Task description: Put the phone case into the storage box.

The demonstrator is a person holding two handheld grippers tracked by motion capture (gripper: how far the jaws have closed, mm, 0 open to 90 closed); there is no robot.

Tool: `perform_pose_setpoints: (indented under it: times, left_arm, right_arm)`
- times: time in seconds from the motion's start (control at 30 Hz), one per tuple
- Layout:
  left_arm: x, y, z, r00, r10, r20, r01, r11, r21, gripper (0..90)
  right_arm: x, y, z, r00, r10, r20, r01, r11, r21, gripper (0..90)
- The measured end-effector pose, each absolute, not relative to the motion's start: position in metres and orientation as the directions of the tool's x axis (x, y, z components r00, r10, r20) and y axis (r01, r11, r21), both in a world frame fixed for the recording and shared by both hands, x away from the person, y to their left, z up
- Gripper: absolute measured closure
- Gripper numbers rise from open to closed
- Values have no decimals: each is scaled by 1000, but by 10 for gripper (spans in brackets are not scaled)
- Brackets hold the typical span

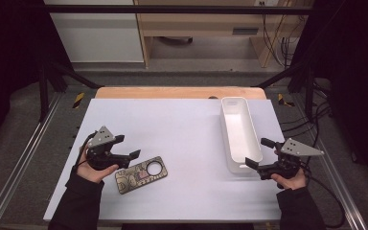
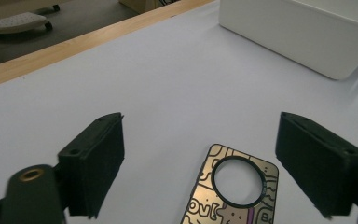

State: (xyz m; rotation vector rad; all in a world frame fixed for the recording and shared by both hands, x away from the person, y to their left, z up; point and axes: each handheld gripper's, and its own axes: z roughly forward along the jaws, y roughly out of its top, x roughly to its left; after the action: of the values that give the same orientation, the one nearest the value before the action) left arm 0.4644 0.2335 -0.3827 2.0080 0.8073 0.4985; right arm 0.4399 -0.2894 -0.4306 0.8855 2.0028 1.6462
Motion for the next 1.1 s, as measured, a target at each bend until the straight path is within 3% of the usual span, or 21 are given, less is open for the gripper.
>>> perform_pose_setpoints:
  times: [0.27, 1.1]
  left_arm:
    - [467, 219, -378, 743, 667, 50, 343, -444, 828, 9]
    - [470, 208, -404, 806, 585, 90, 361, -606, 709, 0]
  right_arm:
    - [440, -289, -431, -721, 687, 87, 219, 107, 970, 3]
    - [440, -289, -431, -724, 684, 86, 219, 111, 969, 3]
